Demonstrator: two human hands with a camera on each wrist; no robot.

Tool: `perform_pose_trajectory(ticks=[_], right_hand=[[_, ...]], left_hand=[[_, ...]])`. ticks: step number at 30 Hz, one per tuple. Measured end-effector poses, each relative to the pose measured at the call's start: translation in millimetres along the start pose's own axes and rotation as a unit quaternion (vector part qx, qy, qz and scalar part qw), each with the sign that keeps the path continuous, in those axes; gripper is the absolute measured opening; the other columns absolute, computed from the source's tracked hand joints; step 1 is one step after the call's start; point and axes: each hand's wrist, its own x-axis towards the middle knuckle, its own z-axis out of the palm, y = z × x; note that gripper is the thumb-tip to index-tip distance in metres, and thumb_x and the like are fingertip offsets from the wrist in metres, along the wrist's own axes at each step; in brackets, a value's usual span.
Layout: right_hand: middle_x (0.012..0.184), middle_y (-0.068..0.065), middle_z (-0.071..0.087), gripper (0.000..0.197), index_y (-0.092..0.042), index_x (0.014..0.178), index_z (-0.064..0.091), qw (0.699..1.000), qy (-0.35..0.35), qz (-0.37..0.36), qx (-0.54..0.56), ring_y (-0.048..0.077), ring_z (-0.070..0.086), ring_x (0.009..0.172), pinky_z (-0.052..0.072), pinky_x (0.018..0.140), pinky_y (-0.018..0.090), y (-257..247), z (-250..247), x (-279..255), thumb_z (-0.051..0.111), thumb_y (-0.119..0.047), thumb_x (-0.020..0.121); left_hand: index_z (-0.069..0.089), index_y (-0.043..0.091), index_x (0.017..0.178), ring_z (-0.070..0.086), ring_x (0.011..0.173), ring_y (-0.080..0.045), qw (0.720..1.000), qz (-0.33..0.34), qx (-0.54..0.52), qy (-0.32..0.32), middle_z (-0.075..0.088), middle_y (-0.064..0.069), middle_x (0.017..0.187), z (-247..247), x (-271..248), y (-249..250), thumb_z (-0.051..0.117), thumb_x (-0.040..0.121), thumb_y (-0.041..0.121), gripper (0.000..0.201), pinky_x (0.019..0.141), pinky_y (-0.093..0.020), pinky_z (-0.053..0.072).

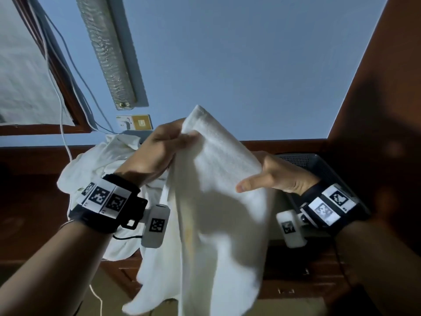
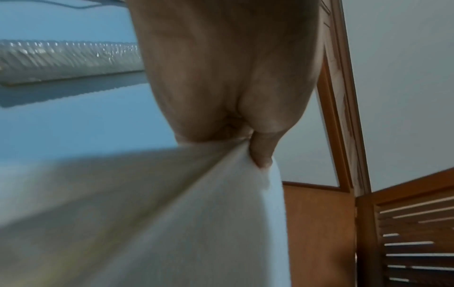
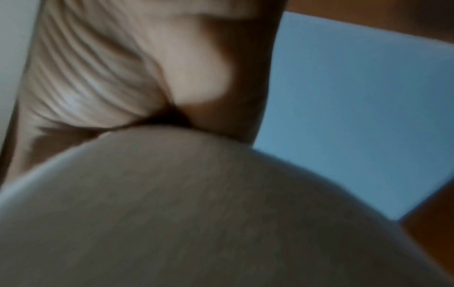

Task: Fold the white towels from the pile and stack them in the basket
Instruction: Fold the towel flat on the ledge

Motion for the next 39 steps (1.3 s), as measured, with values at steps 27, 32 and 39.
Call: perform_pose_trajectory(ticks=[27,32,39], right_hand=[[0.080,0.004,0.072,0.010,-0.009,0.083,0.077,0.986,0.100,0.127,0.036,0.014,0.067,0.078,0.047,0.066,0.020,94,-11,-96,0.079,-0.019,0.083],[0.081,0.008,0.074,0.026,-0.008,0.089,0.074,0.985,0.051,0.138,-0.085,0.012,0.066,0.073,0.049,0.064,0.024,81,-55,-73,0.091,-0.018,0.071],[0.065,-0.001,0.066,0.038,-0.014,0.069,0.064,0.898,0.031,0.244,-0.364,0.014,0.064,0.064,0.048,0.061,0.036,151,-100,14,0.084,-0.046,0.072]], left_hand=[[0.068,0.006,0.122,0.074,0.105,-0.030,0.976,-0.211,0.053,0.006,0.077,-0.013,0.113,-37,-124,-105,0.057,0.101,0.006,0.024,0.089,-0.041,0.062],[0.049,-0.017,0.122,0.071,0.107,-0.041,0.982,-0.174,0.050,0.058,0.070,-0.029,0.113,-41,-81,-129,0.061,0.100,0.012,0.037,0.081,-0.038,0.063],[0.073,0.014,0.105,0.073,0.091,-0.036,0.954,-0.205,0.208,0.065,0.075,-0.014,0.096,-43,14,-218,0.063,0.092,0.048,0.038,0.086,-0.060,0.059]])
